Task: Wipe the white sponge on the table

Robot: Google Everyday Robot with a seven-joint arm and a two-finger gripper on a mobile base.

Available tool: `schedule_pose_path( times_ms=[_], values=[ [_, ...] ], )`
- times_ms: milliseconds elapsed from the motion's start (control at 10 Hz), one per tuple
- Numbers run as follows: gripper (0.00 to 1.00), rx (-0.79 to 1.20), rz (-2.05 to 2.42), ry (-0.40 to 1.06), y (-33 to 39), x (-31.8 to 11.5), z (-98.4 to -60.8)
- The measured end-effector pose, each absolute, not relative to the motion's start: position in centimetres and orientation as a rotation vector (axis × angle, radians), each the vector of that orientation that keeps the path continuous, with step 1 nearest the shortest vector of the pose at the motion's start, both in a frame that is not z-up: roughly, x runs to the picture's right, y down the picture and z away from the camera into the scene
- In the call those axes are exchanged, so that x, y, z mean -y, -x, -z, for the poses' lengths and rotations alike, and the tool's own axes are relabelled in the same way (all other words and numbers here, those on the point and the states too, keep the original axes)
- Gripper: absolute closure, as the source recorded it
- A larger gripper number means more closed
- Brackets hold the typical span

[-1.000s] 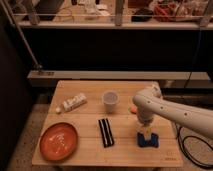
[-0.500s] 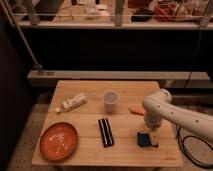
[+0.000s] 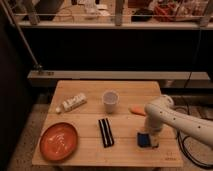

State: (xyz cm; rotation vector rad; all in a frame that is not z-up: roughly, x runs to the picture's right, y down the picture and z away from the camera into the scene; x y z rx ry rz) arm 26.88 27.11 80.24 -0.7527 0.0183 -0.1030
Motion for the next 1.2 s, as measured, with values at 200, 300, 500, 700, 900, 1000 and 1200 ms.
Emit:
schedule_pose_path(
  times_ms=[200,300,500,700,900,1000,1200],
  values=[
    [0.71,0.035,0.133,0.755,-26.1,-27.0,-80.4],
    [0.79,0.072,0.136,0.757,-25.7,-26.8,-80.3],
    [0.98,0.144,0.172,0.745,-24.5,-26.0,-79.4],
    [1.00,0.163,0.244,0.734,-21.8,-25.3,-79.4],
    [1.00,0.101,0.340,0.756,-19.1,-25.6,-80.9],
    [1.00,0.044,0.391,0.785,-18.4,-26.1,-82.1],
    [1.00,0.047,0.404,0.790,-17.8,-26.2,-82.0]
  ],
)
